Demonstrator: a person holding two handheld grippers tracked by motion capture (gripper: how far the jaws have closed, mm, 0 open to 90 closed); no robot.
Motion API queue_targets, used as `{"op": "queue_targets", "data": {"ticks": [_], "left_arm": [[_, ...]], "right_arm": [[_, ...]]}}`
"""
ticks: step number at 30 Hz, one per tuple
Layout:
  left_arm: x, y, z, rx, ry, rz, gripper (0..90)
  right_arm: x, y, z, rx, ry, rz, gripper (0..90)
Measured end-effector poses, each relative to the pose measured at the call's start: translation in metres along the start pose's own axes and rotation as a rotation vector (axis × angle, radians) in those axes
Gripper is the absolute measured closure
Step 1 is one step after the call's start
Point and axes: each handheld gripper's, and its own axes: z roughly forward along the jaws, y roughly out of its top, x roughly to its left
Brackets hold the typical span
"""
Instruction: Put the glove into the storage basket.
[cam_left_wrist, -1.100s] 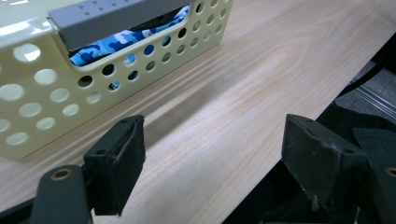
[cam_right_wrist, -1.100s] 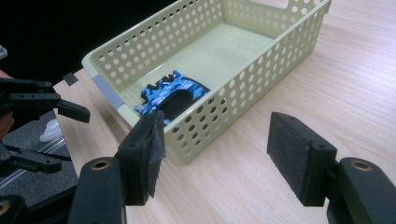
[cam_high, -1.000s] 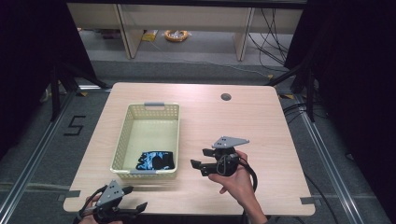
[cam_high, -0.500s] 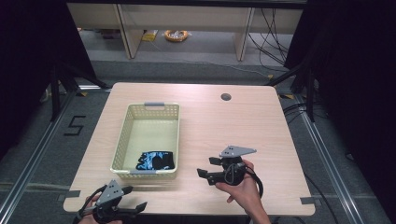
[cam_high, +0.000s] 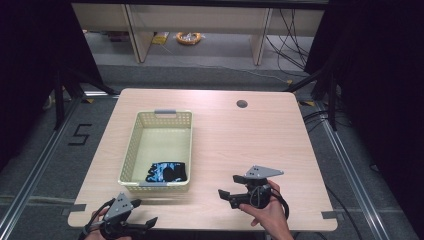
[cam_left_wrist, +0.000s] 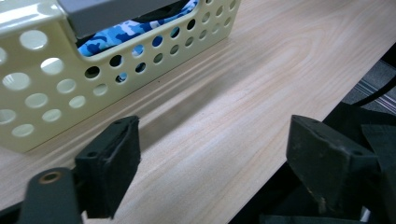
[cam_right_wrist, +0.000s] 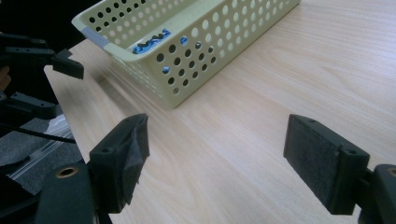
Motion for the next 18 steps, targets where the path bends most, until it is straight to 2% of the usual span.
{"op": "queue_targets", "data": {"ticks": [1,2,3,4,5,6,7,8,9,10,11,12,13,14,15,16,17,18], "left_arm": [[0.000,0.000,0.000,0.000,0.000,0.000,16.6],[-0.001,0.000,0.000,-0.012,-0.003,-0.020,16.6],[-0.001,0.000,0.000,-0.010,-0.001,-0.020,16.4],[-0.001,0.000,0.000,-0.009,-0.006,-0.021,16.0],[0.000,0.000,0.000,0.000,0.001,-0.004,16.0],[-0.002,0.000,0.001,0.000,-0.011,-0.025,16.0],[-0.002,0.000,0.001,0.000,-0.011,-0.025,16.0],[-0.002,0.000,0.001,0.005,-0.012,-0.026,16.0],[0.000,0.000,0.001,0.012,-0.007,-0.011,16.0],[-0.001,0.000,0.001,0.009,-0.010,-0.022,16.0],[-0.001,0.000,0.001,0.010,-0.009,-0.022,16.0],[0.000,0.000,-0.001,0.026,-0.009,-0.005,16.0],[0.000,0.000,-0.001,0.026,-0.009,-0.005,16.0],[-0.001,0.000,0.001,0.012,-0.009,-0.020,16.0],[0.000,0.000,0.001,0.010,-0.005,-0.012,16.1],[-0.001,-0.001,0.001,0.009,-0.006,-0.017,16.0],[-0.001,-0.001,0.001,0.009,-0.006,-0.017,16.1],[-0.001,-0.001,0.001,0.009,-0.006,-0.017,16.1]], "right_arm": [[-0.004,-0.001,0.000,-0.021,-0.010,-0.048,22.6],[-0.004,-0.001,0.000,-0.021,-0.010,-0.048,22.6],[0.000,-0.004,-0.001,-0.016,-0.001,0.006,22.4],[-0.003,-0.006,-0.004,-0.013,-0.018,-0.020,21.9],[-0.002,-0.008,-0.004,-0.017,-0.012,-0.014,21.9],[-0.002,-0.010,-0.005,-0.017,-0.007,-0.006,21.9],[-0.002,-0.010,-0.005,-0.017,-0.007,-0.006,21.9],[-0.004,-0.011,-0.005,-0.016,-0.013,-0.027,21.9],[-0.002,-0.014,-0.006,-0.005,-0.013,-0.009,21.9],[-0.004,-0.015,-0.006,-0.010,-0.016,-0.029,21.8],[-0.001,-0.017,-0.007,0.001,-0.022,-0.004,21.6],[-0.001,-0.020,-0.008,0.012,-0.026,-0.013,21.2],[-0.001,-0.020,-0.008,0.012,-0.026,-0.013,21.2],[-0.002,-0.021,-0.008,0.015,-0.029,-0.038,21.0],[0.001,-0.024,-0.009,0.025,-0.053,-0.029,21.0],[0.000,-0.025,-0.009,0.044,-0.032,-0.048,20.9],[0.003,-0.028,-0.009,0.046,-0.038,-0.023,20.9],[0.001,-0.029,-0.009,0.048,-0.038,-0.056,20.9]]}}
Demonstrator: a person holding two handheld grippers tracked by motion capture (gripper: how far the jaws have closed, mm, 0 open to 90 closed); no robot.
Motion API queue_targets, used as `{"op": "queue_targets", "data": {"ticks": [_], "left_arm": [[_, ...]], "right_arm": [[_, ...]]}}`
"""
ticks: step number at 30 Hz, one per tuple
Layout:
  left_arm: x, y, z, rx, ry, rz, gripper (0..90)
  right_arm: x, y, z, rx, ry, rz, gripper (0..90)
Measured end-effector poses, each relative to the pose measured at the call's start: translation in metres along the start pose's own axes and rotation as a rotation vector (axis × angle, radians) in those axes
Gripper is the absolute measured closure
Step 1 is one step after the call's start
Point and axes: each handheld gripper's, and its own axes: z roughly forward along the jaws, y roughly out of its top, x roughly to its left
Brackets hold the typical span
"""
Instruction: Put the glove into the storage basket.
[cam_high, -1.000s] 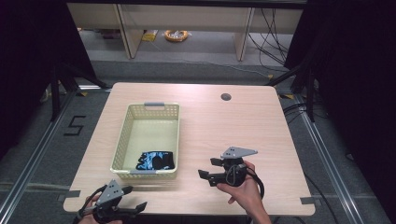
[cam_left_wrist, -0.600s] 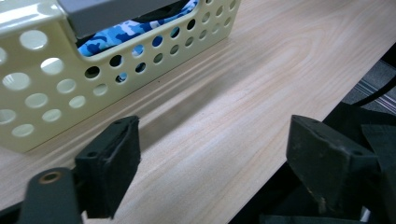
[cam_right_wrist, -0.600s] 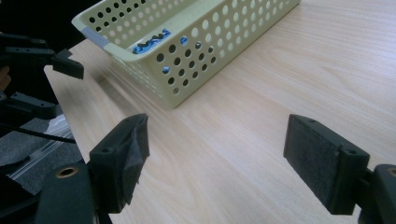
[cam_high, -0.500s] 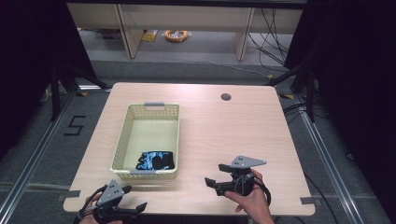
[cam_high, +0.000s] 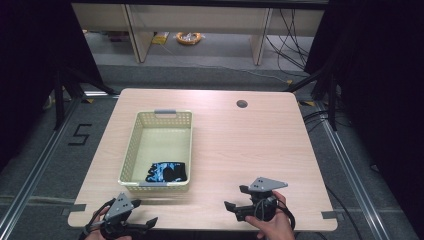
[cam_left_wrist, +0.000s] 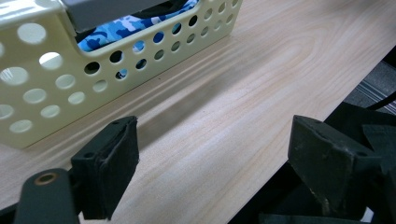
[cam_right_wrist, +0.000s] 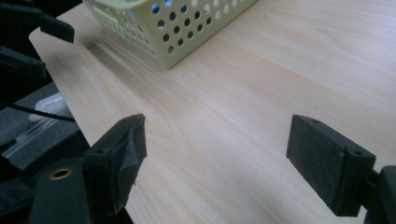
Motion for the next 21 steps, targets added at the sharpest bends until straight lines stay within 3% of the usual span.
{"op": "queue_targets", "data": {"ticks": [1,2,3,4,5,10,11,12,13,14,17,18,19,20,21], "left_arm": [[0.000,0.000,0.000,0.001,-0.001,-0.008,16.1],[0.000,0.000,0.000,0.013,-0.011,-0.014,16.1],[0.000,0.000,0.000,0.019,-0.011,-0.002,16.1],[0.000,0.000,0.000,0.019,-0.011,-0.002,16.1],[0.002,0.000,-0.001,0.028,-0.003,0.026,16.1],[0.000,0.000,0.000,0.014,0.000,0.015,16.2],[0.000,0.000,0.000,0.016,0.000,0.016,16.2],[0.000,0.000,0.000,0.015,0.004,0.017,16.1],[0.002,0.000,0.000,0.021,0.012,0.042,16.1],[0.000,-0.001,0.001,0.015,0.003,0.023,16.2],[0.000,-0.001,0.001,0.016,0.001,0.023,16.2],[0.002,0.000,0.000,0.033,0.004,0.051,16.2],[0.002,0.000,0.000,0.033,0.004,0.051,16.2],[-0.001,-0.001,0.001,0.020,-0.003,0.011,16.2],[0.000,0.000,0.001,0.030,0.001,0.027,16.2]], "right_arm": [[0.004,-0.002,-0.001,0.012,-0.020,0.031,20.9],[0.004,-0.006,-0.002,0.035,-0.016,0.019,20.8],[0.002,-0.007,0.000,0.024,-0.002,-0.007,20.8],[0.002,-0.007,0.000,0.024,-0.002,-0.007,20.8],[0.003,-0.010,0.000,0.033,-0.031,-0.013,20.8],[0.005,-0.016,0.000,0.073,-0.014,-0.016,20.5],[0.004,-0.017,0.001,0.085,-0.009,-0.034,20.5],[0.007,-0.019,0.000,0.081,-0.023,-0.025,20.4],[0.007,-0.019,0.000,0.081,-0.023,-0.025,20.4],[0.007,-0.020,0.000,0.090,-0.017,-0.028,20.4],[0.009,-0.023,-0.001,0.109,-0.038,-0.049,20.3],[0.010,-0.025,0.000,0.110,-0.046,-0.046,20.2],[0.010,-0.025,0.000,0.110,-0.046,-0.046,20.2],[0.009,-0.025,0.000,0.112,-0.045,-0.045,20.1],[0.010,-0.025,-0.001,0.120,-0.049,-0.034,20.1]]}}
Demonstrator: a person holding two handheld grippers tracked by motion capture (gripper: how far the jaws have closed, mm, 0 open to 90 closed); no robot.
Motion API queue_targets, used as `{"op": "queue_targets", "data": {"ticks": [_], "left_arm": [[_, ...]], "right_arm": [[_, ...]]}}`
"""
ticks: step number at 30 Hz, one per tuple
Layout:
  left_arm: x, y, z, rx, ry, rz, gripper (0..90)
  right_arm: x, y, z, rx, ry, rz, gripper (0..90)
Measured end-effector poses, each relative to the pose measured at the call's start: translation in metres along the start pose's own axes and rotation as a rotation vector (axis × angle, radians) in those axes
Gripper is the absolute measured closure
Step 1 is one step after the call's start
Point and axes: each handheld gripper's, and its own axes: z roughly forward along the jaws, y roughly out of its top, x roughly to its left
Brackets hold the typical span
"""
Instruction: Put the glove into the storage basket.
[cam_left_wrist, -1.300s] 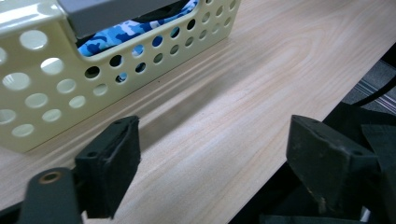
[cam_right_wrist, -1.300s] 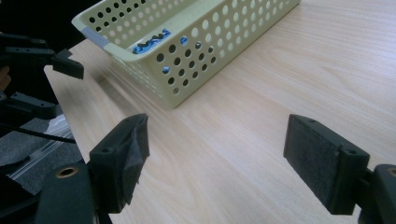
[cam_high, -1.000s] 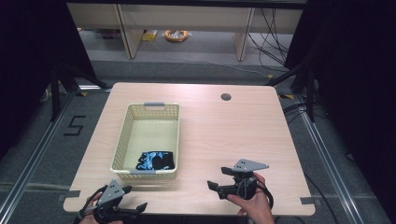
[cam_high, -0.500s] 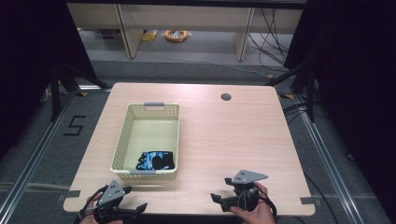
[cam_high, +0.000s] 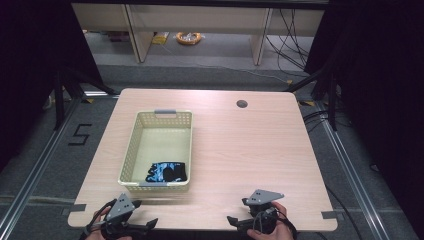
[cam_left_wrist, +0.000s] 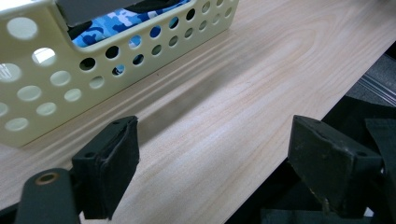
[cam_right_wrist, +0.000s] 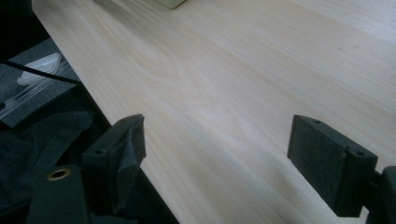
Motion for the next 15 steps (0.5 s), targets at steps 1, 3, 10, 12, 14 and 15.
{"op": "queue_targets", "data": {"ticks": [1,3,10,12,14,15], "left_arm": [[0.0009,0.0002,0.0002,0.001,0.003,0.012,16.2],[0.0002,0.0000,0.0002,-0.001,0.002,0.001,16.2],[-0.0030,-0.0014,0.0023,-0.017,-0.007,-0.039,16.3],[-0.0030,-0.0014,0.0027,-0.019,-0.006,-0.040,16.3],[-0.0014,-0.0016,0.0027,0.000,0.019,-0.015,16.3],[-0.0012,-0.0011,0.0015,0.013,0.003,-0.022,16.3]], "right_arm": [[-0.0014,-0.0002,0.0001,-0.001,0.004,-0.014,20.2],[-0.0011,-0.0005,0.0007,-0.002,0.011,-0.006,20.1],[-0.0014,-0.0005,0.0019,0.012,0.008,-0.015,20.1],[-0.0018,-0.0005,0.0020,0.013,0.004,-0.015,20.1],[-0.0019,-0.0006,0.0016,0.013,0.006,-0.010,20.1],[-0.0022,-0.0006,0.0015,0.013,0.008,-0.006,20.1]]}}
